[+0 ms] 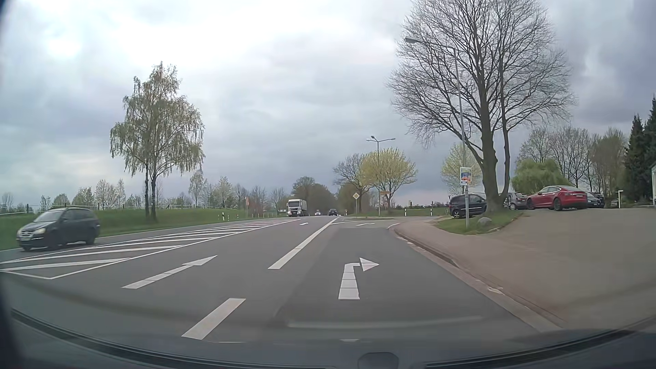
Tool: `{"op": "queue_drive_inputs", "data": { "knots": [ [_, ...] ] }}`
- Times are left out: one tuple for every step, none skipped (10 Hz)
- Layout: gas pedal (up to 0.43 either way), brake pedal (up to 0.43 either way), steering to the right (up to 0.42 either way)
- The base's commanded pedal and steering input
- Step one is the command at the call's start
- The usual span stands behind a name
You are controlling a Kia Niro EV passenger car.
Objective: Follow the waypoints while adhering to traffic rules and regulations
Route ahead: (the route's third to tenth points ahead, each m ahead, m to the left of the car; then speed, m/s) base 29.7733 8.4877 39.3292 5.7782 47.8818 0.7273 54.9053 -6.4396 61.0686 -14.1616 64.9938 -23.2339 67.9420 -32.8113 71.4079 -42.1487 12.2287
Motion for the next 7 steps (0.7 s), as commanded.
{"op": "queue_drive_inputs", "data": {
  "knots": [
    [0.130, 0.000, 0.002],
    [0.130, 0.000, 0.002],
    [0.130, 0.000, 0.002],
    [0.130, 0.000, 0.002],
    [0.130, 0.000, 0.004],
    [0.118, 0.000, 0.005],
    [0.110, 0.000, 0.005]
  ]
}}
